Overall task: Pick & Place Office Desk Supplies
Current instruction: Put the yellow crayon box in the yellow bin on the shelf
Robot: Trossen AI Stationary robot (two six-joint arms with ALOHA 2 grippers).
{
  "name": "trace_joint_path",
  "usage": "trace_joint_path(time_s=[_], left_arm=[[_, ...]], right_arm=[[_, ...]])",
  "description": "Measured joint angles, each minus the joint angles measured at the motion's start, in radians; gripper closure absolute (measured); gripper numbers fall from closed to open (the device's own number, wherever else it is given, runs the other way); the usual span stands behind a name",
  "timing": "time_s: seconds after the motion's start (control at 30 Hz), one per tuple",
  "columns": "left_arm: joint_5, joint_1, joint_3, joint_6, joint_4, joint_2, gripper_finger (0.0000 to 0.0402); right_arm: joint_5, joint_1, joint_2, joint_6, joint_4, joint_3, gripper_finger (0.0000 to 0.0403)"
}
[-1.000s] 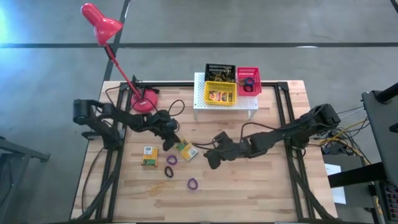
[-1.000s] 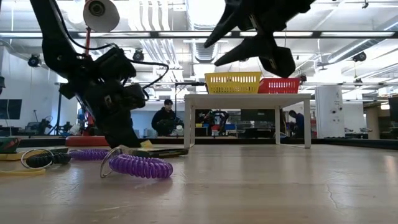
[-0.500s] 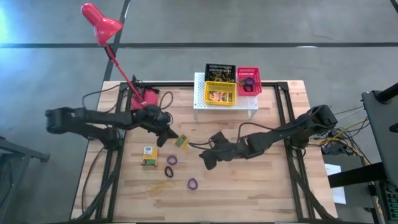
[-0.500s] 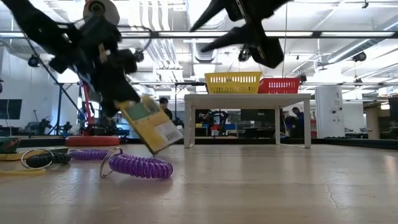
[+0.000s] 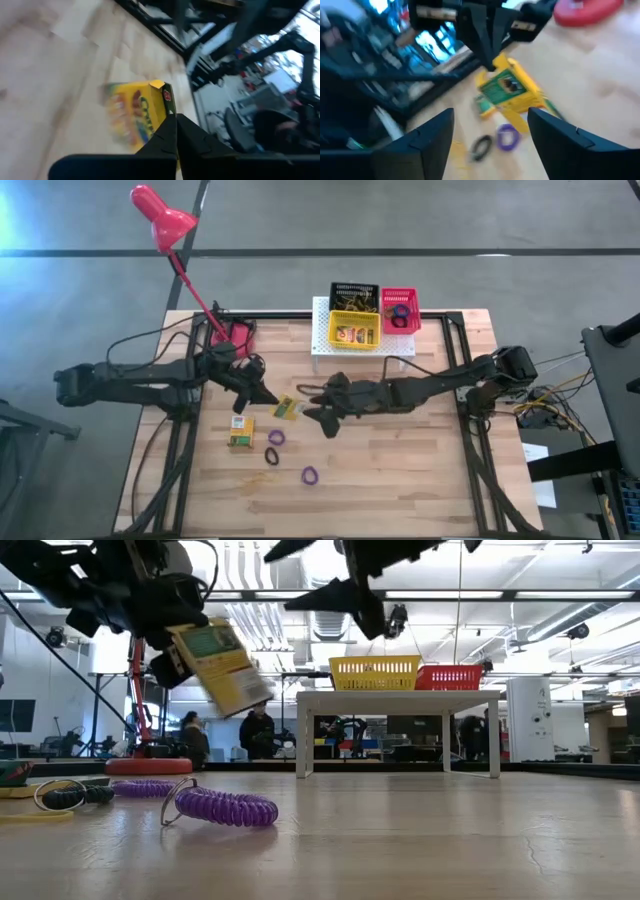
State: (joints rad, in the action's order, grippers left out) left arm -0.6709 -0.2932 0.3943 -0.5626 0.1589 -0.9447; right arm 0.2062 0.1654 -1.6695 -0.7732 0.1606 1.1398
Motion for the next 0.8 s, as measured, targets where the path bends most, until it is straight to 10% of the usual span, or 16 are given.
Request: trace_joint_path(time_s=[0.5,0.8], left_arm=[[-0.226,0.025,0.000,-0.188,0.099,0.015,0.0400],[-0.239,0.043,0.001,-0.235,0.132,0.056,0.0400]], right_arm=[[-0.412,-0.111,-0.215,0.419,-0.190,0.289,0.0159],[-0.481,-0.112,-0.346,0.497,-0.371,0.529,0.0180]])
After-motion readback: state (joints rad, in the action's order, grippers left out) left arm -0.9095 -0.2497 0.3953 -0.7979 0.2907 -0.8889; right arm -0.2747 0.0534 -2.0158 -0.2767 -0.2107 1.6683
